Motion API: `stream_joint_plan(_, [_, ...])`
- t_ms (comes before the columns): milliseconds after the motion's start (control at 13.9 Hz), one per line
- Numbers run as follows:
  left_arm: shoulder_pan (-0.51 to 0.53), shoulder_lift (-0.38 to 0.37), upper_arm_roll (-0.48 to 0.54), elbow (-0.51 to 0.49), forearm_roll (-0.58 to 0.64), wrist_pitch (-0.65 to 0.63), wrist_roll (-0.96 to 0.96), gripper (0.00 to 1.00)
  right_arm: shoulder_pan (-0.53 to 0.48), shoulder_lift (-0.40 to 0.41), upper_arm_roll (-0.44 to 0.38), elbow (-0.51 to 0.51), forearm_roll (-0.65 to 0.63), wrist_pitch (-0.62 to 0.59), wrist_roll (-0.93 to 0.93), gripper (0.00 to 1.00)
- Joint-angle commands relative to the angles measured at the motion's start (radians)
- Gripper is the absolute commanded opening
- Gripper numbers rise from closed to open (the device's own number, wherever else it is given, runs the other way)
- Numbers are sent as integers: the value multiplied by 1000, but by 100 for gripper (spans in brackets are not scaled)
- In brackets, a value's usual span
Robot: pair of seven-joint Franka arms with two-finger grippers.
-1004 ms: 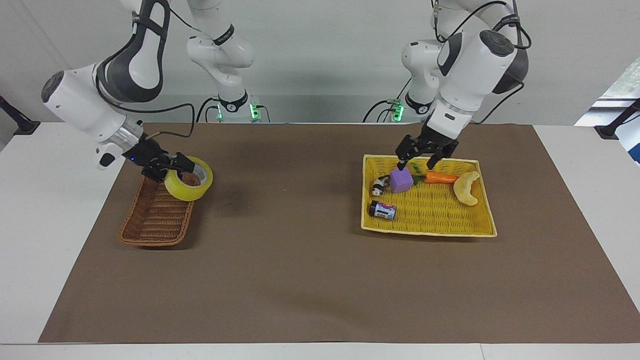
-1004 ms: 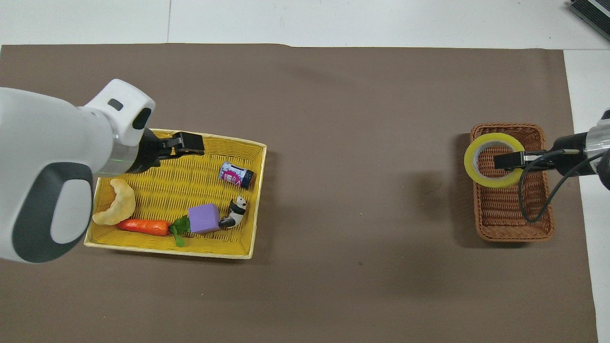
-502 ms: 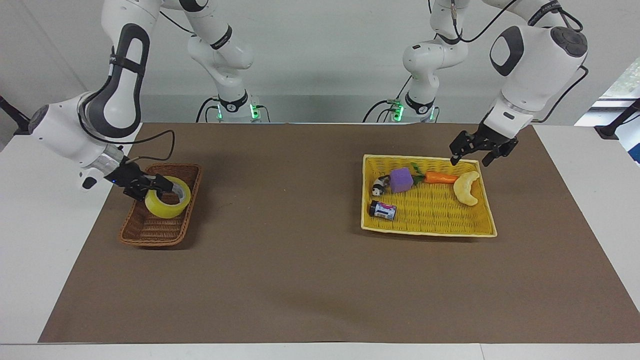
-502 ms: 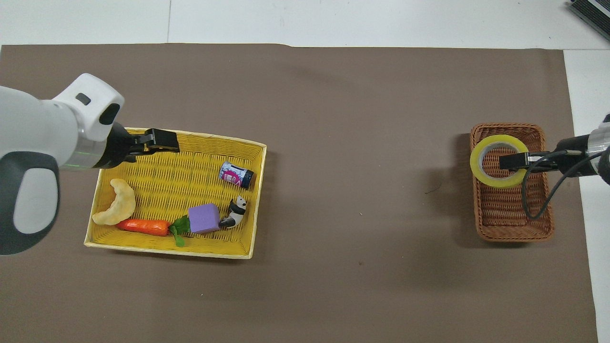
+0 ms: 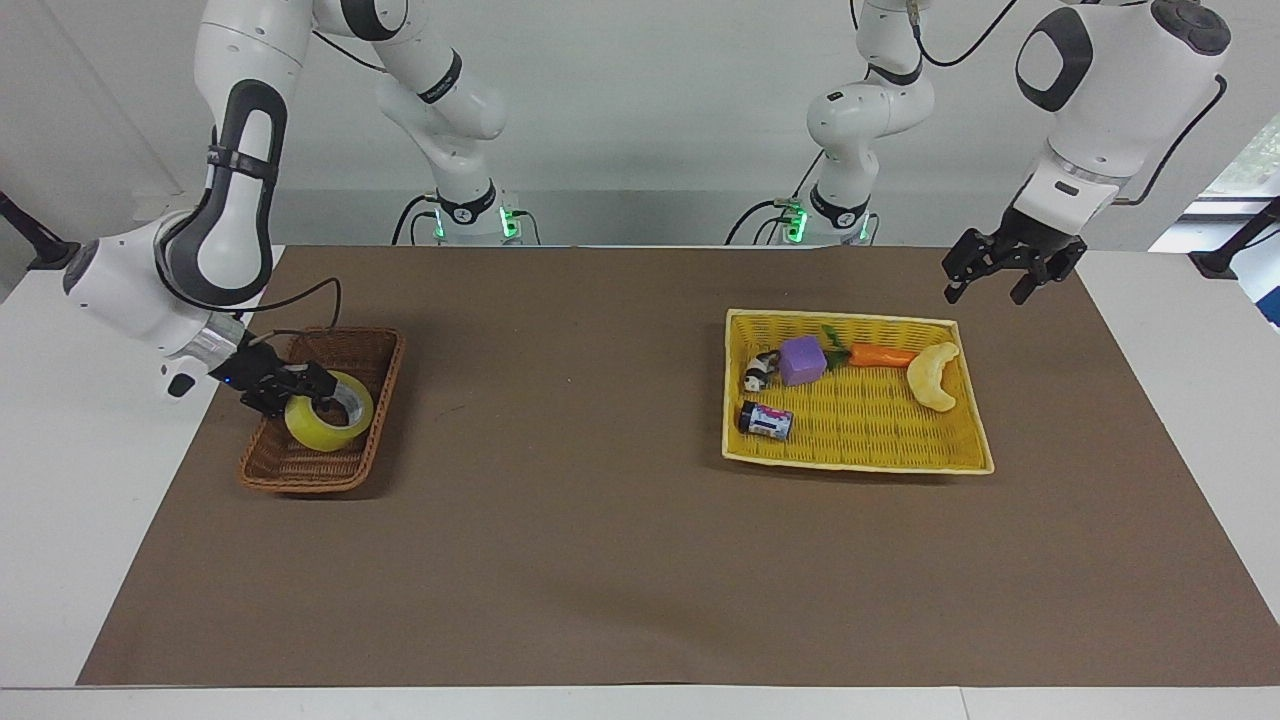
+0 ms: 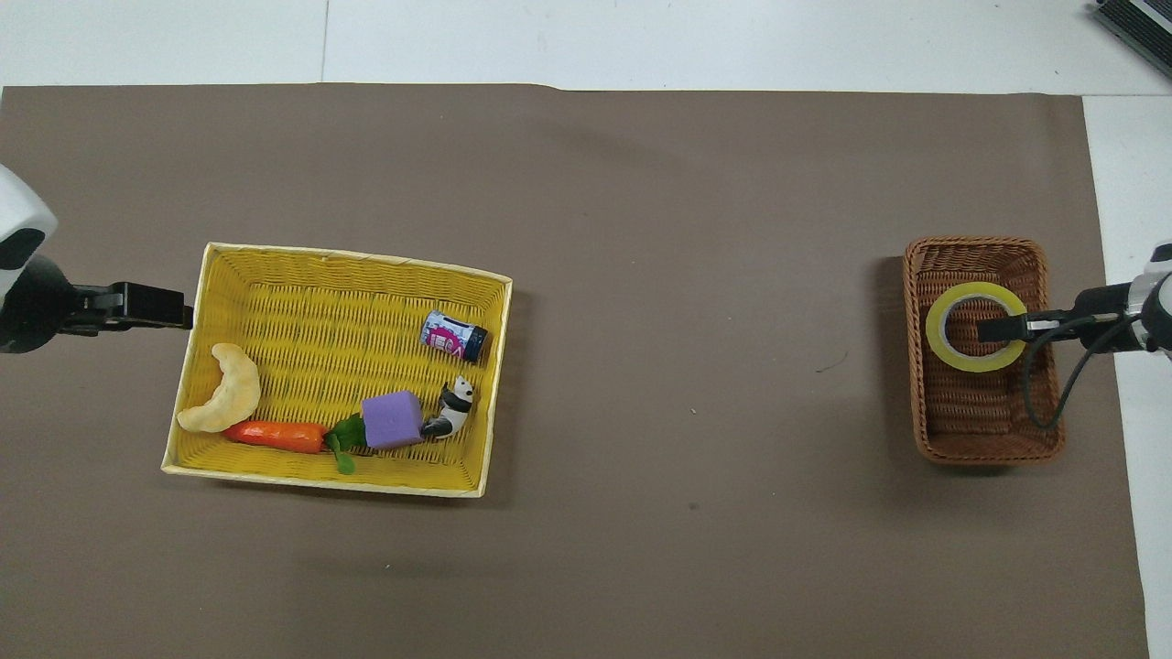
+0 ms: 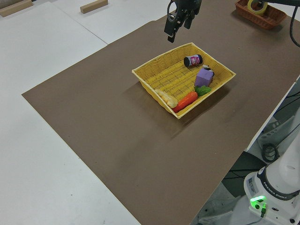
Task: Move tape to another basket
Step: 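Lower the tape into the wicker basket while the left gripper withdraws, then open the right gripper and release the tape inside the wicker basket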
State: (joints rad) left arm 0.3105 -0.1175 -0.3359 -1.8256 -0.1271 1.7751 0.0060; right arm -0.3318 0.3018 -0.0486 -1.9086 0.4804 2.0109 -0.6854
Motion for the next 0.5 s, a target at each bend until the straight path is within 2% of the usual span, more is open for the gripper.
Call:
stream_joint_plan(0, [15,1,-6,14,21,-22,8,100,-7,-7,7,9,17,2,3,100])
stream_joint_plan(143, [-4,2,3,12,21,-26,8,100,-12,-4,7,22,20,-6,1,100])
stream_joint_plan(215, [-46,-5,62,14,23,-38,8,100,-12,-6,7,26,35,-7,3,100])
stream_joint_plan(430, [-310,-8,343,16,23,-51,6,100,-1,-16,7,72,41,-11,6,100])
